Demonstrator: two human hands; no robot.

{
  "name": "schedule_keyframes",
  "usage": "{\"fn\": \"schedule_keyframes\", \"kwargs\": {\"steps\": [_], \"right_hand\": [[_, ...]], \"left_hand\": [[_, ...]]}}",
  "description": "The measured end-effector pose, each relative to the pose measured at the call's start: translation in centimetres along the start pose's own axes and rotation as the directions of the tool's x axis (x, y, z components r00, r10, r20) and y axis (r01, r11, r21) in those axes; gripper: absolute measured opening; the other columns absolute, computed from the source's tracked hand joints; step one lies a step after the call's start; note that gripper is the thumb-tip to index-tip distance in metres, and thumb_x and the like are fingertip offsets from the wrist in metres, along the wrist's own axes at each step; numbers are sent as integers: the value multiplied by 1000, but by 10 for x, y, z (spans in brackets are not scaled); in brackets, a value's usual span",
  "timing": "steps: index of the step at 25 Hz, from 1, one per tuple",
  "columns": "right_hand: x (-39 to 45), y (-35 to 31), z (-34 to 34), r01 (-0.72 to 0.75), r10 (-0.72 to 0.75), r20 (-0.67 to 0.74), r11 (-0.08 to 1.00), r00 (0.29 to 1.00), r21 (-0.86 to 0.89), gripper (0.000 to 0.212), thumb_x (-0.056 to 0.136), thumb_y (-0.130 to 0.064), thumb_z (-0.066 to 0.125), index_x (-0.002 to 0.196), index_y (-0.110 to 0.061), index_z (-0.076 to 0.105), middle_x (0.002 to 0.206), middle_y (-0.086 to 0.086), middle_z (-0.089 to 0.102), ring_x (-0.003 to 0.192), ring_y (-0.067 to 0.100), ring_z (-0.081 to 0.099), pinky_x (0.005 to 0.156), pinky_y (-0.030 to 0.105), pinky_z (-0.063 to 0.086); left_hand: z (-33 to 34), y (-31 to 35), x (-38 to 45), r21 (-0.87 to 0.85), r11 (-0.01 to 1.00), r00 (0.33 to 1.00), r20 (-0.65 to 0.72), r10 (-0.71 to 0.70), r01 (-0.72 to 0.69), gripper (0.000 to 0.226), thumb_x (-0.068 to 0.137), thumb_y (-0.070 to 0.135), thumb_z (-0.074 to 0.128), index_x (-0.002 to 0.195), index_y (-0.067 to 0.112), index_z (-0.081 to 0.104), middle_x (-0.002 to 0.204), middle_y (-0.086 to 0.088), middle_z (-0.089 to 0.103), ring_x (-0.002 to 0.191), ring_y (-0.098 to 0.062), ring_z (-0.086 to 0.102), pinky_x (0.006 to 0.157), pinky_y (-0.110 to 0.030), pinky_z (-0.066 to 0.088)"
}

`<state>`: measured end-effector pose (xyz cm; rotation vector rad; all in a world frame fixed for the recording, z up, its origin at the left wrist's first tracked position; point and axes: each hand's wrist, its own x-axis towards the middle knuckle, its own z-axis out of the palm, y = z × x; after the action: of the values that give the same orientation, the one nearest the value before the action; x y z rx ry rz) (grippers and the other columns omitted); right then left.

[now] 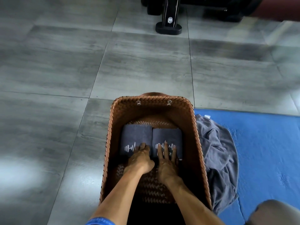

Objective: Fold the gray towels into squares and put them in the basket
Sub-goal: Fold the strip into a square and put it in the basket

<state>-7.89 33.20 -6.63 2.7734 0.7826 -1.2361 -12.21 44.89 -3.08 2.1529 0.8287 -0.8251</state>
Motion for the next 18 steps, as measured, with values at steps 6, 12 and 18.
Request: {"fn": "schedule_keyframes", "kwargs": {"steps": [6,12,18], "right_hand": [[-54,4,-64,78,-37,-107,908,994,413,77,93,-4,46,158,-26,12,166,1,-3,153,21,-3,123,33,3],[-236,-14,-178,195,202,-386,605,900,772,64,94,-8,57,151,-25,34,157,-8,31,148,6,20,120,23,18],[-437,-12,-327,239,283,-426,514,859,824,82,93,-5,56,123,-78,32,135,-24,51,107,-4,49,105,22,40]], "left_hand": [[-32,40,-55,-351,936,1000,-2,-31,29,55,102,43,41,151,21,31,157,-5,31,143,-24,32,114,-33,25],[-115,122,-211,-489,872,995,-93,-24,-24,44,98,35,54,140,25,49,138,-1,56,119,-14,55,104,-27,38],[-205,233,-397,-544,835,996,-68,52,-80,42,97,25,57,139,23,51,134,-2,59,103,-6,55,91,-19,37]]}}
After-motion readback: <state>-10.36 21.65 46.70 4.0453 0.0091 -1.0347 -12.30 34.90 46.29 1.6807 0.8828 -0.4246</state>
